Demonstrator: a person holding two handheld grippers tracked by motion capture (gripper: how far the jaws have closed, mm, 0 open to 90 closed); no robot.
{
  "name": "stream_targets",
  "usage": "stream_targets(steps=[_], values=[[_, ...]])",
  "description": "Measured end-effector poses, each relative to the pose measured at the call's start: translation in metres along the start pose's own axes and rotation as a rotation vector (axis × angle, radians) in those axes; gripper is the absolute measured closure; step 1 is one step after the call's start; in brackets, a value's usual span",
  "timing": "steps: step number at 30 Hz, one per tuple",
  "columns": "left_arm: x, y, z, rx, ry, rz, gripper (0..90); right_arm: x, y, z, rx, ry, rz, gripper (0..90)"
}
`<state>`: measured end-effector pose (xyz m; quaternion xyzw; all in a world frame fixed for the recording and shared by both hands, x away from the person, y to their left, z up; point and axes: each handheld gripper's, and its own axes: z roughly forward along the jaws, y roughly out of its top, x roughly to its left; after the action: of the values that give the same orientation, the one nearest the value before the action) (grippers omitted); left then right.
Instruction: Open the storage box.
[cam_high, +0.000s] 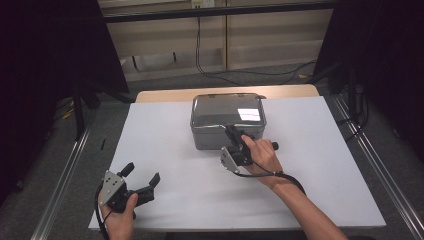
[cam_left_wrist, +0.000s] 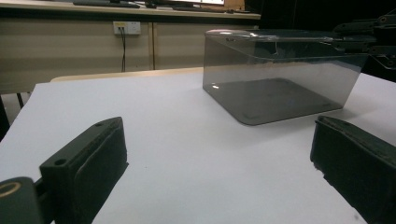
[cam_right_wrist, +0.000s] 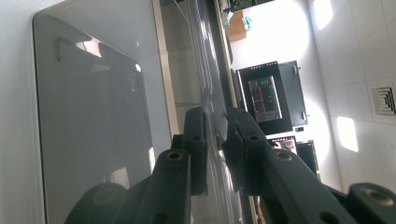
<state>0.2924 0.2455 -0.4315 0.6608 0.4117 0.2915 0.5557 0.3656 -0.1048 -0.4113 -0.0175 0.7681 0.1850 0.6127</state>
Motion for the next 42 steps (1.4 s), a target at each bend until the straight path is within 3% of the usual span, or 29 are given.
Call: stream_targets(steps=[8, 15, 17, 19, 21, 23, 26, 30, 31, 38, 42], values=[[0.005, 0.006, 0.01, 0.024, -0.021, 0.021, 3.9, -0.001, 0.0, 0.0, -0.006, -0.006, 0.011, 78.3], [0.001, 0.014, 0.02, 0.018, -0.057, 0.036, 6.0, -0.003, 0.0, 0.0, -0.014, -0.006, 0.009, 78.4], [-0.001, 0.016, 0.025, 0.028, -0.075, 0.052, 5.9, -0.004, 0.0, 0.0, -0.013, -0.008, 0.011, 78.4], [-0.003, 0.017, 0.029, 0.019, -0.129, 0.054, 5.8, -0.004, 0.0, 0.0, -0.013, -0.008, 0.013, 78.4], [-0.007, 0.018, 0.033, 0.032, -0.158, 0.077, 5.7, -0.004, 0.0, 0.0, -0.013, -0.005, 0.023, 78.0], [-0.01, 0.018, 0.036, 0.03, -0.176, 0.07, 4.7, -0.005, 0.0, 0.001, -0.017, -0.009, 0.027, 78.1], [-0.012, 0.02, 0.043, 0.028, -0.176, 0.089, 3.7, -0.006, 0.0, 0.0, -0.016, -0.011, 0.028, 78.1], [-0.012, 0.023, 0.054, 0.012, -0.181, 0.06, 2.4, -0.007, -0.001, 0.0, -0.016, -0.012, 0.031, 78.2], [-0.011, 0.024, 0.057, 0.009, -0.199, 0.055, 2.4, -0.007, -0.001, 0.0, -0.019, -0.013, 0.027, 78.3], [-0.013, 0.029, 0.079, -0.003, -0.222, 0.091, 2.0, -0.007, 0.0, 0.001, -0.023, -0.014, 0.025, 78.2], [-0.015, 0.033, 0.091, -0.015, -0.227, 0.073, 2.0, -0.008, 0.0, 0.001, -0.024, -0.014, 0.025, 78.2]])
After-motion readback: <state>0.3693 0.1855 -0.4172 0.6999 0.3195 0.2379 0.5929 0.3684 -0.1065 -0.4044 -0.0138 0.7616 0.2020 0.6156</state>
